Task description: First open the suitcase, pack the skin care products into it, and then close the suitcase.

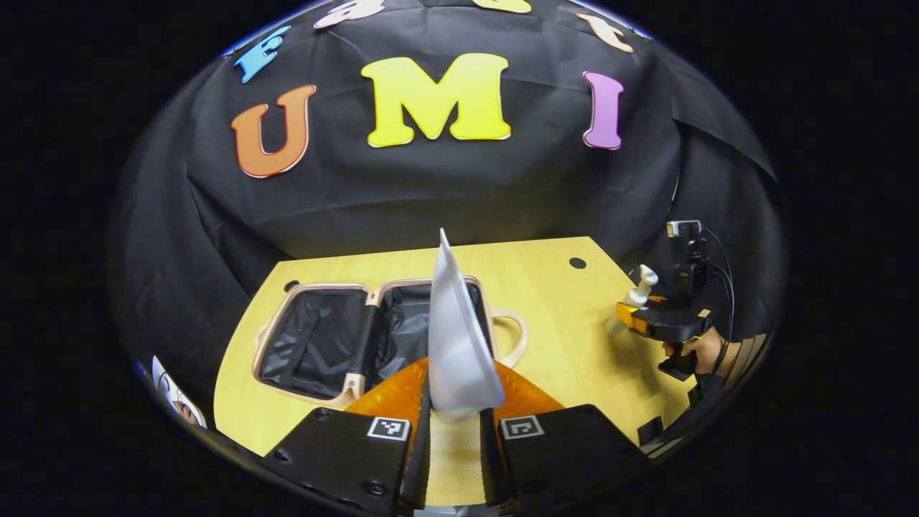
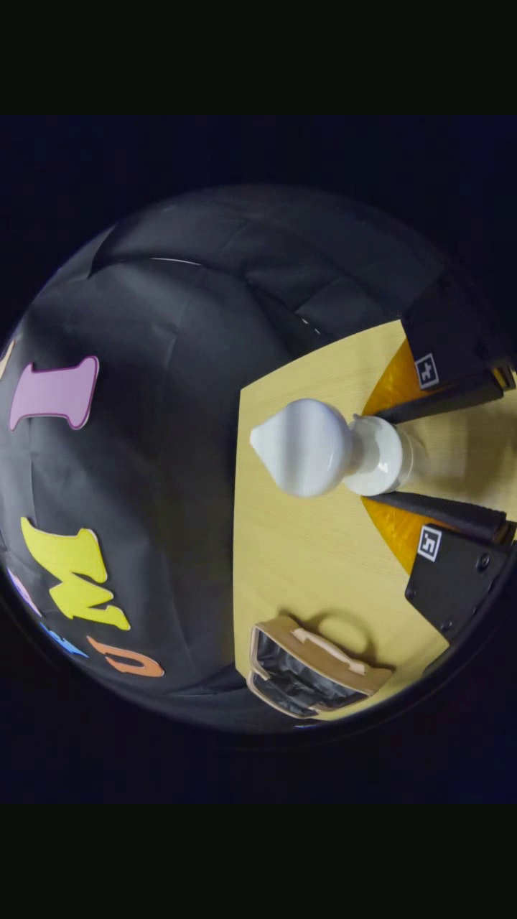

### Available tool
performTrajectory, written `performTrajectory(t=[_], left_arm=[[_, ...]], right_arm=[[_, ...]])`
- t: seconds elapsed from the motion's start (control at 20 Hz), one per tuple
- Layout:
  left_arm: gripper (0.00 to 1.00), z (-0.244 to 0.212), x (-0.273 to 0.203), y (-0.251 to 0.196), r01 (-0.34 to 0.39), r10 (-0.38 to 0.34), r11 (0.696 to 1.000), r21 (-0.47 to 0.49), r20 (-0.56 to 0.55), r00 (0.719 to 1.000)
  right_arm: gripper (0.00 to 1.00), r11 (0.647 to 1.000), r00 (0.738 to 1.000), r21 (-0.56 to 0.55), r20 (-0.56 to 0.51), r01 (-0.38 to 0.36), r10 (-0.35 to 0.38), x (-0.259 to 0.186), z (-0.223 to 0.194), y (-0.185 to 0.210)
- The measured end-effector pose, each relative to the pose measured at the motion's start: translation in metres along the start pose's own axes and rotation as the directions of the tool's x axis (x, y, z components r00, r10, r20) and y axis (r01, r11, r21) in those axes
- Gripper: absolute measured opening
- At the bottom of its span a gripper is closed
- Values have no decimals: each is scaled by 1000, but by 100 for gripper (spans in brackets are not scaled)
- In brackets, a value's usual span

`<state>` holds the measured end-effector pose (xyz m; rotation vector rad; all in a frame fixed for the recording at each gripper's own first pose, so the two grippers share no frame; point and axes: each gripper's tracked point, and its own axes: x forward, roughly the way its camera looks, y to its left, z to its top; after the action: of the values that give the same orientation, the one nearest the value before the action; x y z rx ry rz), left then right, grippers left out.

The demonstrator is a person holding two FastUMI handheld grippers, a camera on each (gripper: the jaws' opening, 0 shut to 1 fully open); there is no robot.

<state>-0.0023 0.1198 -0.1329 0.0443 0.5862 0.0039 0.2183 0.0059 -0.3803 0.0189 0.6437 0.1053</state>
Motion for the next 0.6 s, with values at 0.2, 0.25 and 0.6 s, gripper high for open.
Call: performTrajectory(t=[0.2, 0.25, 0.6], left_arm=[[32, 1, 27, 30, -11, 10, 1000, -9, -20, 1000], [32, -1, 39, 35, -7, 7, 1000, -13, -25, 1000], [32, -59, 147, 48, 54, -59, 998, -30, -222, 973]], right_arm=[[49, 1000, 1000, 9, -19, -7, 7, -28, -4, 17], [49, 1000, 1000, 8, -14, -11, 11, -39, -4, 23], [48, 995, 995, 6, -10, -101, 101, -104, 9, 97]])
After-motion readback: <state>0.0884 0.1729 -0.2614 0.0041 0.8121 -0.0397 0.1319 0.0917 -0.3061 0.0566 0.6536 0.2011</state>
